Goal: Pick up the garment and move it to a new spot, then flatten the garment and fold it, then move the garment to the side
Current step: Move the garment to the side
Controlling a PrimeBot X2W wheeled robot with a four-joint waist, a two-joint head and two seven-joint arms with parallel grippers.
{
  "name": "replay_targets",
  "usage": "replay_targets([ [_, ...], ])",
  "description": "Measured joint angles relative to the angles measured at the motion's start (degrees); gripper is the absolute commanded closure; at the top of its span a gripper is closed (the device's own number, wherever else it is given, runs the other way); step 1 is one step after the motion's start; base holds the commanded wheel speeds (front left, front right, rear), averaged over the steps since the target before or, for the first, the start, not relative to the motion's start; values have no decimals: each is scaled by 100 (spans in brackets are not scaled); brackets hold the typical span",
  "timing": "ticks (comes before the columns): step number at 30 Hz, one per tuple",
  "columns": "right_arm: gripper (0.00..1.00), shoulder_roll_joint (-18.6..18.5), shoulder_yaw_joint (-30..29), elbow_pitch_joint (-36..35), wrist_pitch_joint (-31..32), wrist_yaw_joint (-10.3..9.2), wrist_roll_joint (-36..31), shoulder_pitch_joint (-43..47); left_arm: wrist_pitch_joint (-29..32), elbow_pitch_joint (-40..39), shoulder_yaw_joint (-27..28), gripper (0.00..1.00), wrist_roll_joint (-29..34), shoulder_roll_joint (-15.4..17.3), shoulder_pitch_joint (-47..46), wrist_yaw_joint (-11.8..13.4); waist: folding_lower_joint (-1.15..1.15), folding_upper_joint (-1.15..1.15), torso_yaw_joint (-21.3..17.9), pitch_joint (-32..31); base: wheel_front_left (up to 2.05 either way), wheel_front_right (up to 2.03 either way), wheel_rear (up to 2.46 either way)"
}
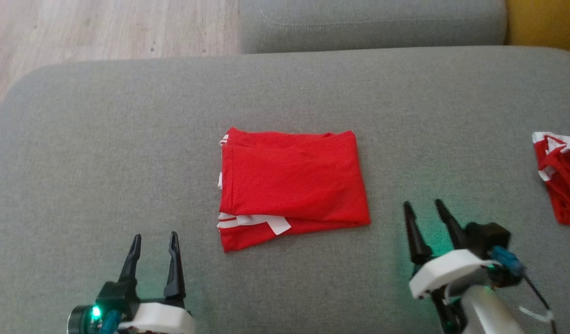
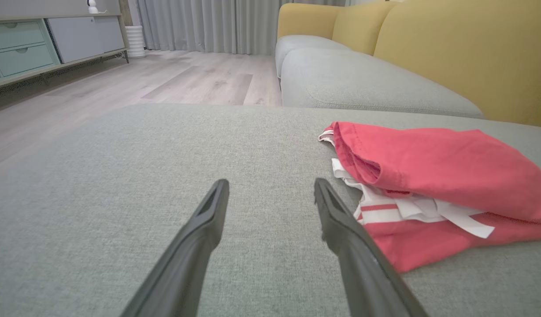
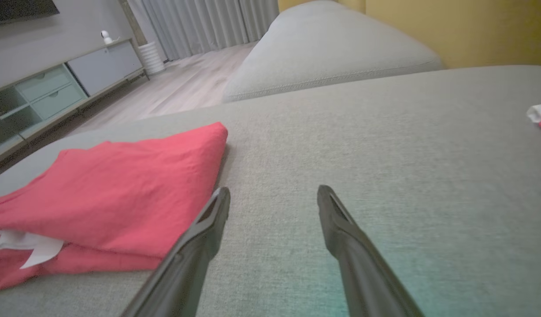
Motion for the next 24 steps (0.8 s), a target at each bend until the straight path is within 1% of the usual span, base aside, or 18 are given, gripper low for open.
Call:
replay_targets([
  [3,0,0,304,328,0,0,-59,-257,0,-14,-114,0,0,2,-28,0,0,0,38,119,0,0,0],
  [7,0,-2,658,825,0,0,-187,-1013,0,-11,-299,0,1,0,-179,2,2,0,167,301,0,0,0],
  [11,0,-11,789,1446,53,0,-370,-1688,0,2,-413,0,0,0,-374,52,2,0,393,449,0,0,0],
  [15,0,-14,762,2087,347,0,-469,-1859,0,20,-501,0,-27,0,-394,80,2,0,626,569,0,0,0],
  [16,38,-14,768,2179,368,0,-463,-1850,0,22,-501,0,-53,-2,-394,97,2,0,674,594,0,0,0],
  [17,79,-21,773,2195,348,0,-420,-1852,0,21,-497,0,-59,0,-394,97,1,0,716,615,0,0,0],
  [18,79,-25,772,2204,337,0,-366,-1872,0,21,-491,0,-59,1,-394,100,0,0,742,634,0,0,0],
  [19,100,-23,777,2208,292,0,-271,-1889,0,27,-477,0,-66,1,-392,105,1,0,747,649,0,0,0],
  [21,100,-5,811,2254,192,0,-187,-1914,0,54,-409,0,-120,-3,-385,144,1,0,703,647,0,0,0],
  [24,100,23,858,2285,116,0,18,-1915,0,55,-272,0,-96,3,-370,136,1,0,513,606,0,0,0],
])
